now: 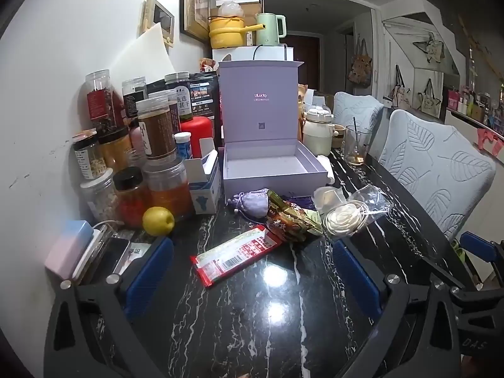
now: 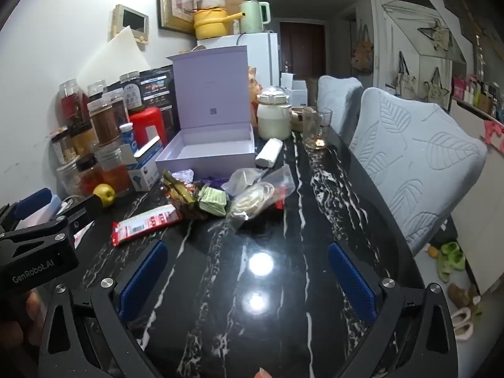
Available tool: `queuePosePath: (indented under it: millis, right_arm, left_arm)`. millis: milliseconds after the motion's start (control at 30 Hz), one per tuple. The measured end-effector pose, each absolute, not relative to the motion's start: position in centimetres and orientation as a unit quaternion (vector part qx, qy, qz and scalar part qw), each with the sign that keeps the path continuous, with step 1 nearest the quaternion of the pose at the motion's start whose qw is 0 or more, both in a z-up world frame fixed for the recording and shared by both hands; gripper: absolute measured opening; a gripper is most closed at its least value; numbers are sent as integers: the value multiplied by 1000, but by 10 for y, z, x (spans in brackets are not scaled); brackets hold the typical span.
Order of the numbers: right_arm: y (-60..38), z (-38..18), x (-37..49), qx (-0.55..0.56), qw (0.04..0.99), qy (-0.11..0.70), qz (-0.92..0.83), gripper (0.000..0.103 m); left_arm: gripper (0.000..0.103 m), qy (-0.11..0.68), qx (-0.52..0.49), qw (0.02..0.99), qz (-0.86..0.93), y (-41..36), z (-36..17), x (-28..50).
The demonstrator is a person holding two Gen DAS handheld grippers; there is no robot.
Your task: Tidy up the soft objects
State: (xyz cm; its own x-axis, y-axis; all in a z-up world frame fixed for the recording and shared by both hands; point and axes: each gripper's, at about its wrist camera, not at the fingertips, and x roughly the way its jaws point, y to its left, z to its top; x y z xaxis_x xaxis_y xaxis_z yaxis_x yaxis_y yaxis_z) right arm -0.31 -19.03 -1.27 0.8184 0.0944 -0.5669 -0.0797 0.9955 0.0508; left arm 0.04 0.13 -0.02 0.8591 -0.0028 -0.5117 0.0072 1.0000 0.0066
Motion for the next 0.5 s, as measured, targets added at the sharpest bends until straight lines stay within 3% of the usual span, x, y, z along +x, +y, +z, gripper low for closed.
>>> queuePosePath:
  millis: [500]
  right_arm:
    - [-189,-11,-3,12,953,298,47,103]
  left_arm:
    - [103,266,14,964,-4,2,-3,-1]
